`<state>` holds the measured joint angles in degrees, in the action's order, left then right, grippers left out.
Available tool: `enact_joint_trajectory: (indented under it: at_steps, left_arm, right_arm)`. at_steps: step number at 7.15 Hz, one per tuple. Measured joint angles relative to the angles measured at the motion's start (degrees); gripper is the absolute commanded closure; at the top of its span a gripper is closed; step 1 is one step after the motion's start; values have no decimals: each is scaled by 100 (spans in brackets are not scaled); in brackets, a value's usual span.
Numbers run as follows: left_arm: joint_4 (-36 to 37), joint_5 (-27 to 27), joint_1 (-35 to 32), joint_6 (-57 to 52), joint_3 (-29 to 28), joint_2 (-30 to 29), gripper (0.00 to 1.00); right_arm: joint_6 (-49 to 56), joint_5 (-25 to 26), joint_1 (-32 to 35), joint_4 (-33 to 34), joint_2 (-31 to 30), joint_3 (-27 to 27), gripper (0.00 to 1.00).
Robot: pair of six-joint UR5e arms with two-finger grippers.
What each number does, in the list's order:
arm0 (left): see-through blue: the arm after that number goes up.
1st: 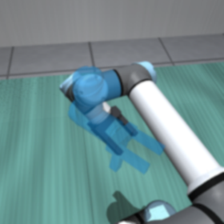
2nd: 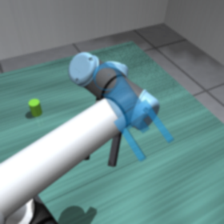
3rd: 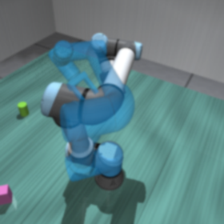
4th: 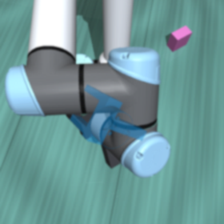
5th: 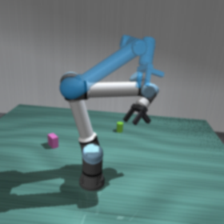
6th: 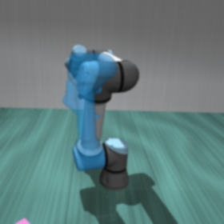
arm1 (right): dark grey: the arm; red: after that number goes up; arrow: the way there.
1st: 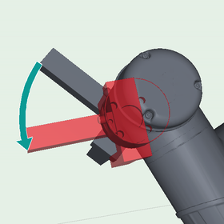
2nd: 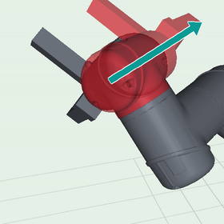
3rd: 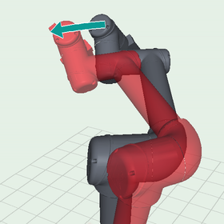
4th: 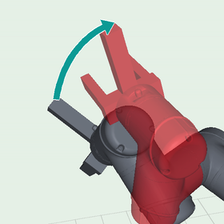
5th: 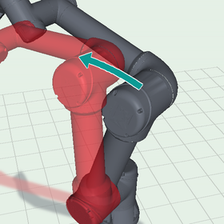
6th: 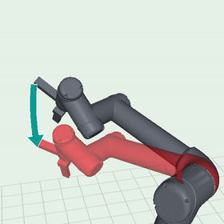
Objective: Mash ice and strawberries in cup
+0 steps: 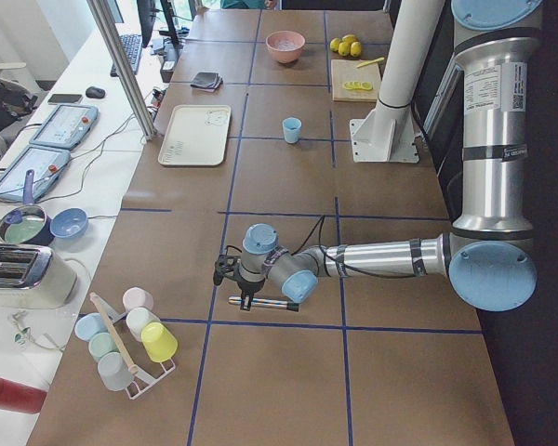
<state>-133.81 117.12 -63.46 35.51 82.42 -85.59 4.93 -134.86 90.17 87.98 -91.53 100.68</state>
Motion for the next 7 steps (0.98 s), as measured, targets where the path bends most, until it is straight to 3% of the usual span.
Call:
enact_joint_trajectory:
  at_steps: [7]
  left_arm:
    - [45,72,-17,-170,156,41,0]
  right_arm:
    - [0,5,0,0,11,3,1]
